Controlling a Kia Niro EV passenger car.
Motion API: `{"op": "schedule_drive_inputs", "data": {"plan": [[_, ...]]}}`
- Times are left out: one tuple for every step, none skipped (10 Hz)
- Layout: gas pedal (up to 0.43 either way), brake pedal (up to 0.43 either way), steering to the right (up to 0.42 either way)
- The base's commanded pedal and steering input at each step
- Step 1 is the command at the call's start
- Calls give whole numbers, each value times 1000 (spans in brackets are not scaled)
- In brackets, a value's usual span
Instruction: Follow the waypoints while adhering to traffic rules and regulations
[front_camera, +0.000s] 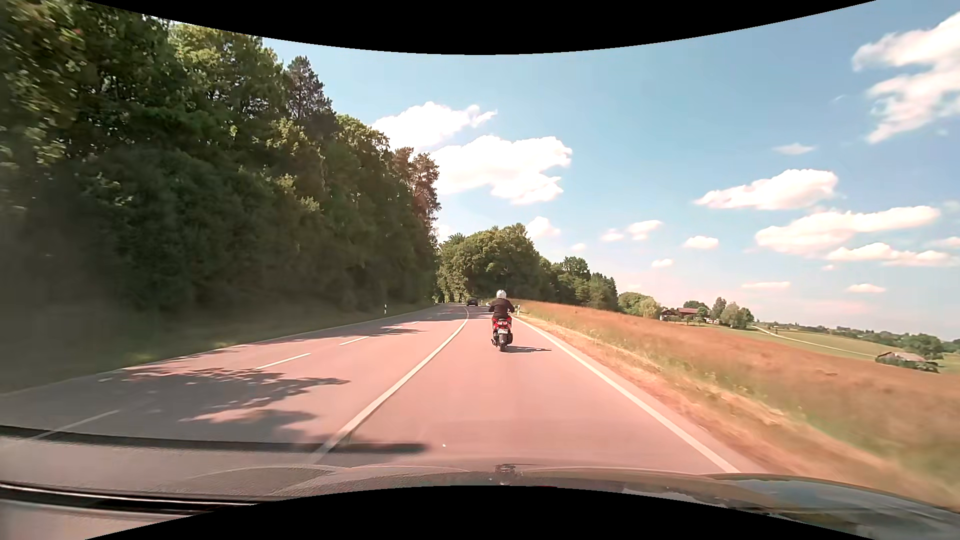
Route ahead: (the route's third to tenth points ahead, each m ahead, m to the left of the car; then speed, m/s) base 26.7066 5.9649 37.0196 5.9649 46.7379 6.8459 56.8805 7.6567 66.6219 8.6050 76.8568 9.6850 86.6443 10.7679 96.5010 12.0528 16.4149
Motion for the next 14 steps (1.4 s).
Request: {"op": "schedule_drive_inputs", "data": {"plan": [[209,12,-9],[209,12,-9],[209,12,-9],[209,12,-8],[209,12,-8],[209,12,-8],[209,12,-8],[209,12,-8],[209,12,-8],[209,12,-8],[209,12,-7],[209,12,-7],[169,12,-6],[169,12,-6]]}}
